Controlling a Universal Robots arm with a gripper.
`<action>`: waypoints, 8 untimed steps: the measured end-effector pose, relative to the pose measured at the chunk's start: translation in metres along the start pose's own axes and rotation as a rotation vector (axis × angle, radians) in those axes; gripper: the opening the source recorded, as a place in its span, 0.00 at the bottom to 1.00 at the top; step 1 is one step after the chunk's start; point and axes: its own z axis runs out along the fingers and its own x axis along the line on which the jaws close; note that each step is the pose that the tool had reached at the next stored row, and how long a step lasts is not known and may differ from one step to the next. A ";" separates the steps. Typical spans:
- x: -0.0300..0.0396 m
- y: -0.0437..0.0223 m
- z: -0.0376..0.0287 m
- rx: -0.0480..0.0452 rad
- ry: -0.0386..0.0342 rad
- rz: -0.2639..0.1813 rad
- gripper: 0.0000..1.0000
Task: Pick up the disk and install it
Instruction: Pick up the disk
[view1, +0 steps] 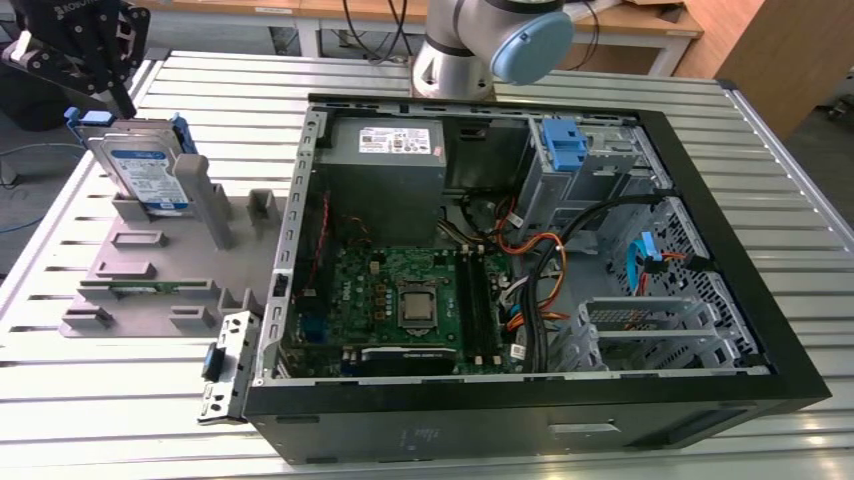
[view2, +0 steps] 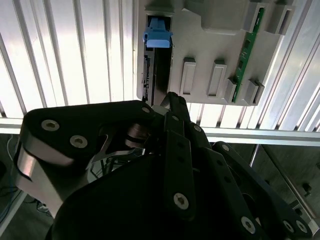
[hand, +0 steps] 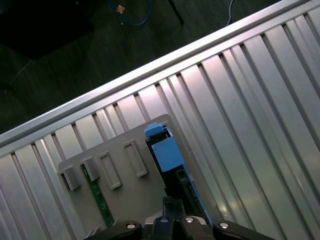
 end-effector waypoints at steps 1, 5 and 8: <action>0.0000 0.0000 0.0000 0.0000 0.0000 0.000 0.11; 0.0000 0.0000 0.0001 0.0000 0.0001 0.000 0.11; 0.0000 0.0000 0.0006 0.0000 0.0003 -0.004 0.11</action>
